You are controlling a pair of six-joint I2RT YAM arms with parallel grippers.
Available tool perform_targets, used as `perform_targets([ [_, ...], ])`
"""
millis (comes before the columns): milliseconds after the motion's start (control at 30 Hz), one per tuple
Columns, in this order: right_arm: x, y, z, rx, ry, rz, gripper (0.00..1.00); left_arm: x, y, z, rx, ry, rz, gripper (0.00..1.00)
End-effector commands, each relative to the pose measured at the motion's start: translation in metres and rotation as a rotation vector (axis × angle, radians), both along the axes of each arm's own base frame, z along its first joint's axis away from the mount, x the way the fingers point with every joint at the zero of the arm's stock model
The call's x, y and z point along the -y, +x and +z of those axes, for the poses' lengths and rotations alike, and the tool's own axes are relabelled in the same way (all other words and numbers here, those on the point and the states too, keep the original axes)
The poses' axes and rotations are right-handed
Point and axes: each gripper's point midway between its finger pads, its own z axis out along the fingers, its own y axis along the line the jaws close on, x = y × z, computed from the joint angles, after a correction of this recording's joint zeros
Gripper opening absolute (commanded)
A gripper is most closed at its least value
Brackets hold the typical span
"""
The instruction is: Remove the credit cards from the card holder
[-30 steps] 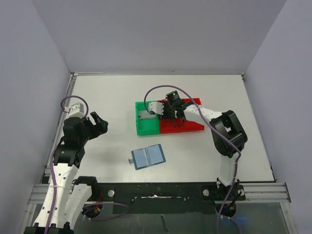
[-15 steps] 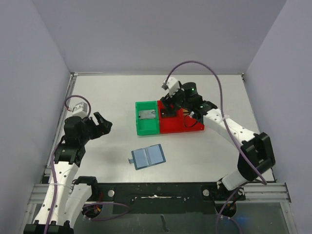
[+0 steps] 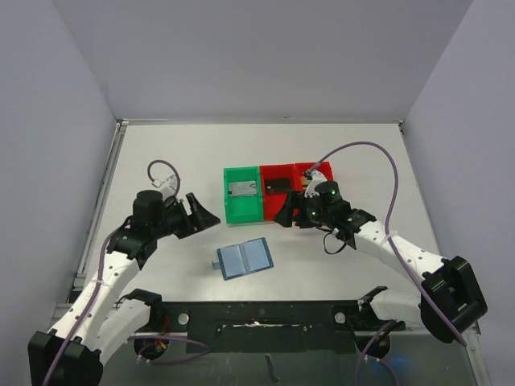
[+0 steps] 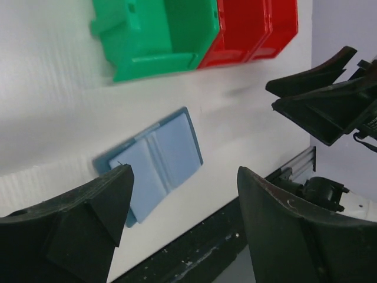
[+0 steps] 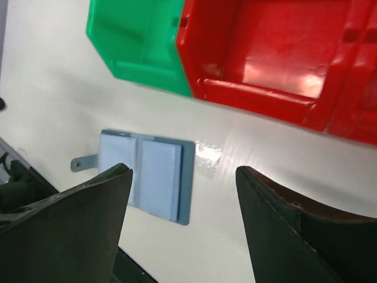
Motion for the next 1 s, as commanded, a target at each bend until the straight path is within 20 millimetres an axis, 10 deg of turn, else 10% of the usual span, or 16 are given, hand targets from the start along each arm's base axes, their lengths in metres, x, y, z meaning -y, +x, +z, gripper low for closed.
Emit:
perform_targets([
  [0, -0.018, -0.003, 0.020, 0.026, 0.136, -0.081, 0.71, 0.043, -0.019, 0.003, -0.074, -0.054, -0.007, 0.68],
  [300, -0.038, -0.020, -0.001, -0.030, 0.127, -0.149, 0.69, 0.082, -0.051, -0.033, -0.151, 0.039, 0.052, 0.68],
  [967, -0.086, -0.055, -0.042, -0.175, 0.064, -0.018, 0.51, 0.071, -0.069, -0.096, -0.241, 0.209, 0.072, 0.58],
])
